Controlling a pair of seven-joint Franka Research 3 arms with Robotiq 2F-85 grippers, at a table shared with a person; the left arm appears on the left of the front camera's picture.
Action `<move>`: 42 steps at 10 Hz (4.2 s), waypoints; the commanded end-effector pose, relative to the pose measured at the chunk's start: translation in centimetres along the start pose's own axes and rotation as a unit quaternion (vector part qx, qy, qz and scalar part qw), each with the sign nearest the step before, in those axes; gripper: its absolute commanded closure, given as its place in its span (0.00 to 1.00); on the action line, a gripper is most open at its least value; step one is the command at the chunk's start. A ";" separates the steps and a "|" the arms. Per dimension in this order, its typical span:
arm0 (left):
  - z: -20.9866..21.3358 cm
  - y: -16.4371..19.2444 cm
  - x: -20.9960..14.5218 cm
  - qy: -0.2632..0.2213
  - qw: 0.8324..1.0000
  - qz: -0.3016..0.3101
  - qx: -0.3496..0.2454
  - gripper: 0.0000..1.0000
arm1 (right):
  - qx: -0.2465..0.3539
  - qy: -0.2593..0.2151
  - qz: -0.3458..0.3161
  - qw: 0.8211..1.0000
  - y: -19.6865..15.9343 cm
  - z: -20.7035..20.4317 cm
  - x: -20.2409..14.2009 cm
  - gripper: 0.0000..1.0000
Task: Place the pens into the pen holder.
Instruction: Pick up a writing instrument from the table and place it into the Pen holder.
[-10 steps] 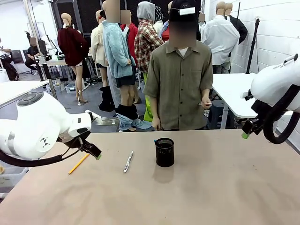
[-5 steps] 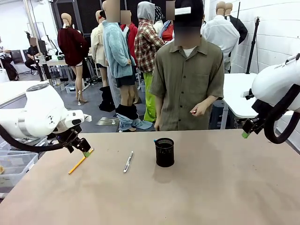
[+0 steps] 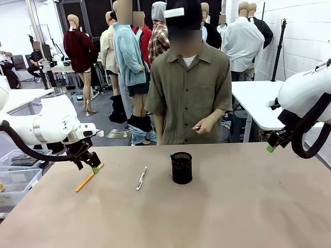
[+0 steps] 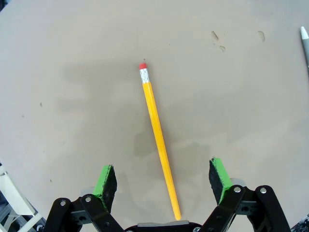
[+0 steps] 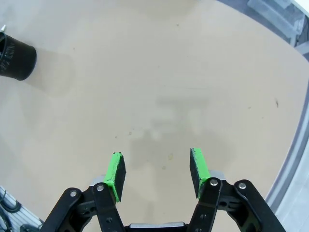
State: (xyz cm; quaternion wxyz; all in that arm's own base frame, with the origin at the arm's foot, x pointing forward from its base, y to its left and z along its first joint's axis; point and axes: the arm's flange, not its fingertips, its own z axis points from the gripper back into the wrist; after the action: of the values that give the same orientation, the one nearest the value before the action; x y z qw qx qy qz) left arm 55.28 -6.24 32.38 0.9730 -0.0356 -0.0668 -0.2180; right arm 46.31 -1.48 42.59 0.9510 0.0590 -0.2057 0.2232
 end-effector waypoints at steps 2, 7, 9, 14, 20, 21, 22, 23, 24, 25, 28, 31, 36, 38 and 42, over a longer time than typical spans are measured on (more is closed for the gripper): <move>-0.9 1.0 1.6 0.022 1.000 -0.011 -0.015 0.00 | -0.009 -0.002 0.009 1.000 0.0 -0.2 -0.4 0.32; -2.1 -0.4 1.9 0.047 0.999 -0.021 -0.005 0.09 | -0.009 -0.002 0.009 1.000 0.0 -0.2 -0.4 0.32; -2.4 -0.3 1.8 0.051 0.998 -0.022 -0.013 0.49 | -0.009 -0.002 0.009 1.000 0.0 -0.2 -0.4 0.32; -2.4 -0.9 1.2 0.079 0.997 -0.020 -0.006 1.00 | -0.009 -0.002 0.009 1.000 0.0 -0.2 -0.4 0.32; 1.5 -4.5 -1.1 0.051 0.995 -0.079 0.013 1.00 | -0.009 -0.002 0.009 1.000 0.0 -0.2 -0.4 0.32; 3.2 -5.3 -2.1 0.004 0.993 -0.119 -0.020 1.00 | -0.009 -0.002 0.009 1.000 0.0 -0.2 -0.4 0.32; 4.5 -5.9 -3.0 -0.041 0.987 -0.151 -0.036 1.00 | -0.009 -0.002 0.009 1.000 0.0 -0.2 -0.4 0.32; 5.6 -6.5 -3.6 -0.082 0.977 -0.186 -0.056 1.00 | -0.009 -0.002 0.009 1.000 0.0 -0.2 -0.4 0.32; 6.6 -7.3 -4.1 -0.125 0.962 -0.229 -0.074 1.00 | -0.009 -0.002 0.009 1.000 0.0 -0.2 -0.4 0.32; 7.5 -7.9 -4.2 -0.170 0.942 -0.267 -0.108 1.00 | -0.009 -0.002 0.009 1.000 0.0 -0.2 -0.4 0.32; 8.2 -10.3 -2.3 -0.282 0.871 -0.364 -0.174 1.00 | -0.009 -0.002 0.009 1.000 0.0 -0.2 -0.4 0.32; 7.8 -12.3 0.4 -0.334 0.803 -0.431 -0.242 1.00 | -0.009 -0.002 0.009 1.000 0.0 -0.2 -0.4 0.32; 9.6 -4.3 -11.4 -0.458 0.721 -0.452 -0.256 1.00 | -0.009 -0.002 0.009 1.000 0.0 -0.2 -0.4 0.32; 8.9 0.8 -17.1 -0.524 0.715 -0.396 -0.241 1.00 | -0.009 -0.002 0.009 1.000 0.0 -0.2 -0.4 0.32; 7.1 2.8 -16.5 -0.588 0.699 -0.309 -0.265 1.00 | -0.009 -0.002 0.009 1.000 0.0 -0.2 -0.4 0.32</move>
State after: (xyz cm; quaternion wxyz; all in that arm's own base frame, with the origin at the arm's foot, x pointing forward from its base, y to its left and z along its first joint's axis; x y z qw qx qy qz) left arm 38.93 6.46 36.45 0.5843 -0.3824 -0.5528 -0.4547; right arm 46.31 -1.57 42.58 0.9510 0.0597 -0.2067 0.2223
